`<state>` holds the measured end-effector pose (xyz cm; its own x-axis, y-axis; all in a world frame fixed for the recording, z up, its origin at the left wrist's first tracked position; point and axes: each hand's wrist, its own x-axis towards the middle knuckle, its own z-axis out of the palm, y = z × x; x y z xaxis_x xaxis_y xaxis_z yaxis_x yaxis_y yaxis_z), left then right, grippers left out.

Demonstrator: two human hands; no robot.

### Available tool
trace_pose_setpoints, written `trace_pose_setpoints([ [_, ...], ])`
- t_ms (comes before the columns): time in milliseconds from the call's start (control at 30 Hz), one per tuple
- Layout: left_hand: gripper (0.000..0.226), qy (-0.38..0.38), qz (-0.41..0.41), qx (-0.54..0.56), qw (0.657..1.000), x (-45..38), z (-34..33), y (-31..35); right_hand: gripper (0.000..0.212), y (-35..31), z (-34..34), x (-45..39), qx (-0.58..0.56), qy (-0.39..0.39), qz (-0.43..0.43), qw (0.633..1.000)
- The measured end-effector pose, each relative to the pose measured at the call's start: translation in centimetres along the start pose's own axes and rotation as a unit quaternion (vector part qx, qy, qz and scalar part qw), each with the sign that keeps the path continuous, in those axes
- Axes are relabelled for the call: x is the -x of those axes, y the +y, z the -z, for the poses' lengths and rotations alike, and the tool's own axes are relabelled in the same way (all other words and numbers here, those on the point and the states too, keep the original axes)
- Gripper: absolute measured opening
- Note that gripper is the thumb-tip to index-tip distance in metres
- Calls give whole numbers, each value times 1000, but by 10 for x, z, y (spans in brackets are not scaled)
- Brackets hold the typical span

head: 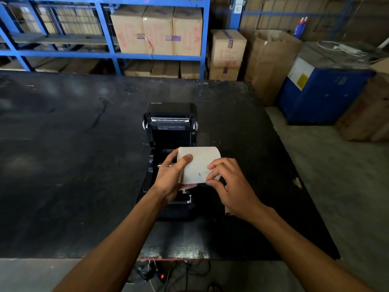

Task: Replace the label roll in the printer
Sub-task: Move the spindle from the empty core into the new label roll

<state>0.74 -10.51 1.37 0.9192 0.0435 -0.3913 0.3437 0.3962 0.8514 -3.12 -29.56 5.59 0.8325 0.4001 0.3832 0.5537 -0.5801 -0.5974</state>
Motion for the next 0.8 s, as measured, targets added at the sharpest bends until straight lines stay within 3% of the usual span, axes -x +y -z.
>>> trace_pose_setpoints([
  [100, 54, 20, 7, 7, 1000, -2, 4, -3, 8, -1, -1, 6, -45, -6, 13, 999],
  [233, 56, 35, 15, 0, 999, -1, 17, -5, 15, 22, 4, 18, -134, -140, -153, 969],
  [333, 51, 19, 15, -10, 1000, 3, 27, -7, 17, 57, -3, 41, -47, -260, -275, 925],
  [400, 51, 10, 17, -11, 1000, 6, 31, -10, 12, 77, -14, 61, 3, -295, -313, 903],
  [633, 50, -7, 33, -31, 999, 17, 37, -18, 9, 105, -47, 105, 100, -273, -332, 897],
  [800, 45, -25, 37, -27, 999, 20, 38, -19, 22, 110, -58, 116, 157, -246, -308, 906],
])
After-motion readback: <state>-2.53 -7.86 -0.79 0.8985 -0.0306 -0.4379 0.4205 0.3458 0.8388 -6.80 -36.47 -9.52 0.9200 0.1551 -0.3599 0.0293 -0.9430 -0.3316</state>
